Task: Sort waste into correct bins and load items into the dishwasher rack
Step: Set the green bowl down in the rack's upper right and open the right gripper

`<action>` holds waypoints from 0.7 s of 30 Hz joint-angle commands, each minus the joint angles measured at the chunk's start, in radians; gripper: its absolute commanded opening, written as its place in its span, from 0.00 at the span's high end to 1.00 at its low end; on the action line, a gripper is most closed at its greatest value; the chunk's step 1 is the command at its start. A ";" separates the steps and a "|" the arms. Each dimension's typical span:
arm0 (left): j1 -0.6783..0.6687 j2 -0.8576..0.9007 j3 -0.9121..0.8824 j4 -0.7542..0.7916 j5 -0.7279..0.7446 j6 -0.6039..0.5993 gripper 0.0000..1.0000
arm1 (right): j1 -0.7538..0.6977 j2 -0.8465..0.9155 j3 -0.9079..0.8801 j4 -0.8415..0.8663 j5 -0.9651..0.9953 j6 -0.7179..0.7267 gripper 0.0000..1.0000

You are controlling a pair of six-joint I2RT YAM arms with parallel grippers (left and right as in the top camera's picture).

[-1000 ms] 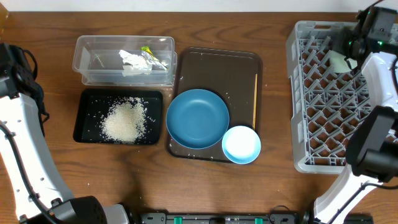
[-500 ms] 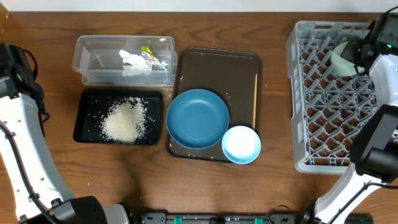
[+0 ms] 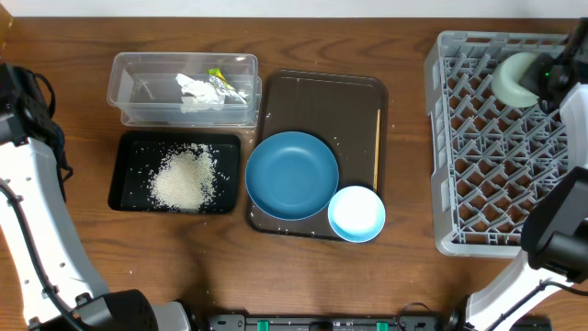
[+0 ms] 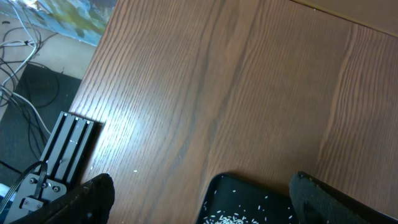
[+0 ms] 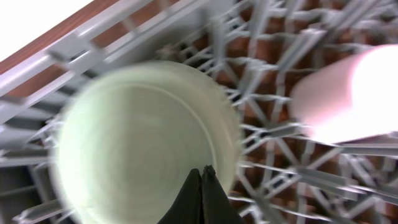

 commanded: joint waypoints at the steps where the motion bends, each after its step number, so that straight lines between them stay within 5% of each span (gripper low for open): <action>1: 0.004 -0.007 0.002 -0.006 -0.008 -0.016 0.08 | -0.015 -0.027 0.000 -0.002 0.076 0.013 0.99; 14: 0.004 -0.007 0.002 -0.006 -0.008 -0.016 0.08 | -0.014 -0.027 0.000 -0.010 0.071 0.013 0.99; 21: 0.004 -0.007 0.002 -0.006 -0.008 -0.016 0.08 | 0.033 -0.048 0.000 0.022 -0.098 -0.080 0.99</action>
